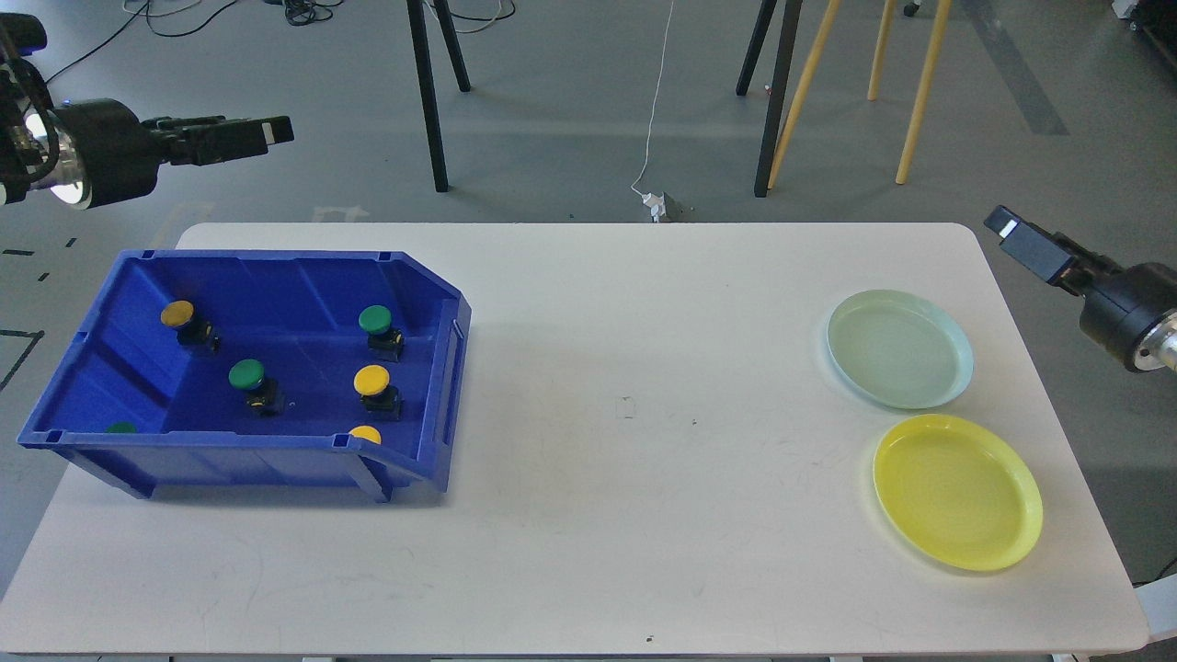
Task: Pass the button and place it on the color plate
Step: 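Move the left gripper toward the blue bin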
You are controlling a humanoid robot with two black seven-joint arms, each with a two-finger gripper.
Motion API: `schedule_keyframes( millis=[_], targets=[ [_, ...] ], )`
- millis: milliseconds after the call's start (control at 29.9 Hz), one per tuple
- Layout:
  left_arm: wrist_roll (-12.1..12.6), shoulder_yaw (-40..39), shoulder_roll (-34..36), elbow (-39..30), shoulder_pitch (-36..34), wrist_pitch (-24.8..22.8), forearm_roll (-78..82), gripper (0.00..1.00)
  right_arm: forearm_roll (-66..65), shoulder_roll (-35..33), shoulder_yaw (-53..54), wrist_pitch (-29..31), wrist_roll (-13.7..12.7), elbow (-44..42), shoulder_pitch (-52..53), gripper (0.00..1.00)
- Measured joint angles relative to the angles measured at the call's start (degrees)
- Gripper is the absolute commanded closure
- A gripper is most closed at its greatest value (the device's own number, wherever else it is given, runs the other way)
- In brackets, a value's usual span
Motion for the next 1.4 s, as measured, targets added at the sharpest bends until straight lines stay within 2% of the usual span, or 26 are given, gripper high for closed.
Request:
schedule_keyframes(
  millis=[167,267,368,468,568,702,869,936,1069,1136,1236,1403],
  targets=[
    [0.0,0.23,-0.23,0.87,0.14,7.58,0.16,0.0,0.06,-0.05,0.01,0.02,0.01,0.0,0.15,0.01],
    [-0.01,-0.24,-0.05,-0.39,0.08,8.54,-0.17,0.0,0.06,-0.07,0.02,0.04,0.01,0.05,0.19,0.01],
    [0.0,-0.6,0.3,-0.76,-0.41,3.51,-0.69,0.0,0.06,-0.06,0.02,0.05,0.01,0.06,0.18,0.01],
    [0.0,-0.68,0.52,-1.41,-0.56,-7.45,-0.47,0.0,0.05,0.03,0.05,0.05,0.01,0.05,0.04,0.01],
    [0.0,-0.28,1.34,-2.63,-0.54,-12.84,0.52,0.0,0.04,0.52,0.05,0.04,0.01,0.02,0.01,0.01],
    [0.0,0.13,1.45,-5.9,-0.35,-13.89,4.92,0.0,0.0,1.18,0.03,0.04,0.01,-0.08,0.0,0.01],
    [0.0,0.05,0.35,-6.18,-3.52,-13.97,10.74,0.0,0.02,1.67,0.01,0.01,0.01,-0.09,0.01,0.01],
    [-0.01,0.02,-1.23,-4.84,-5.29,-13.97,13.32,0.0,0.06,1.74,0.01,0.0,0.01,-0.1,0.02,0.01],
    [0.0,-0.06,-6.56,3.37,-6.66,-13.97,15.45,0.0,0.09,1.76,0.01,-0.01,0.03,-0.41,0.13,0.01],
    [-0.02,0.12,-8.6,3.3,-6.66,-13.97,15.79,0.0,0.09,1.82,0.02,-0.01,0.13,-0.65,0.13,0.01],
    [-0.01,0.33,-8.51,-1.2,-6.31,-13.97,16.54,0.0,0.1,1.86,0.08,-0.01,0.19,-1.14,0.05,0.01],
    [-0.02,0.58,-6.23,-12.56,-5.53,-13.97,19.6,0.0,0.17,2.25,0.18,-0.01,0.19,-2.6,-0.06,0.01]
  ],
)
